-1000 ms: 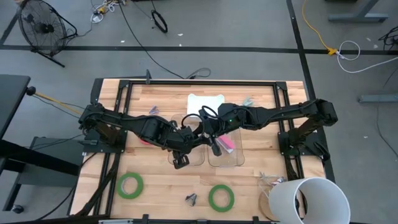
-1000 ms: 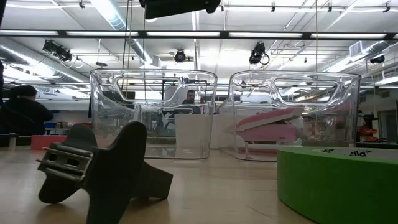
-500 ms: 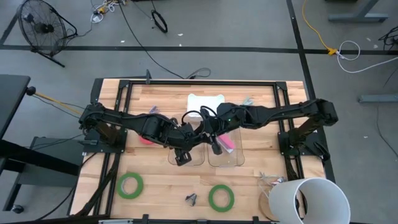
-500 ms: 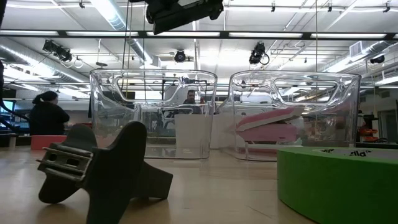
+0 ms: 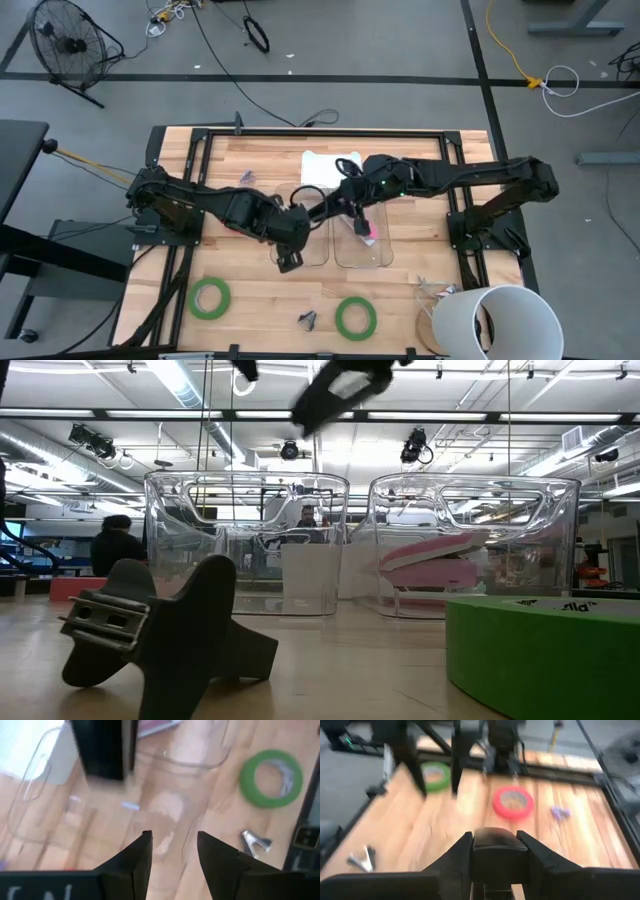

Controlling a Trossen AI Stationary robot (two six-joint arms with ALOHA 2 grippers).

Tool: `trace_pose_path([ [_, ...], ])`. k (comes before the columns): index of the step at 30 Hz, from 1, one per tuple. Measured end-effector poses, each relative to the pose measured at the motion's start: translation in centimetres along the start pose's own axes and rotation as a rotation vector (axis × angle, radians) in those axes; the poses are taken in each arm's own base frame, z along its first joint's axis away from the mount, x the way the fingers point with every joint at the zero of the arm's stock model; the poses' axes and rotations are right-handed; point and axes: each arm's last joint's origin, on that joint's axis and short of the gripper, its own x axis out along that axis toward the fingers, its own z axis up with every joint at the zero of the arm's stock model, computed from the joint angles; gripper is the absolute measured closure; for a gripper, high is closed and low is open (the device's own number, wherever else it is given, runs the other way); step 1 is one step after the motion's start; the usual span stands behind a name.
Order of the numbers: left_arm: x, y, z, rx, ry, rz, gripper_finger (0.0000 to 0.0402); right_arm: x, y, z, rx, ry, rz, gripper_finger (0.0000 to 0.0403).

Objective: Pick and place Stapler, Stapler remover, tape
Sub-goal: Put the black stapler into the right transparent bin

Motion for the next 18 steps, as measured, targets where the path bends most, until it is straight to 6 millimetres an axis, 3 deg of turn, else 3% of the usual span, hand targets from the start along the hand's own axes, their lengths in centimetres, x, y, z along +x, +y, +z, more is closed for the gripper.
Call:
trace_pose_path([
  [12, -0.1, -0.4, -0.3, 0.021, -0.02, 0.02, 0.0239, -6.2, 0.7, -0.9, 0.116, 0.144, -0.145, 0.0293],
  [18, -0.2, -0.7, -0.5, 0.029, -0.029, 0.027, 0.0239, -7.1, 1.6, -3.3, 0.211, 0.177, -0.252, 0.0293],
])
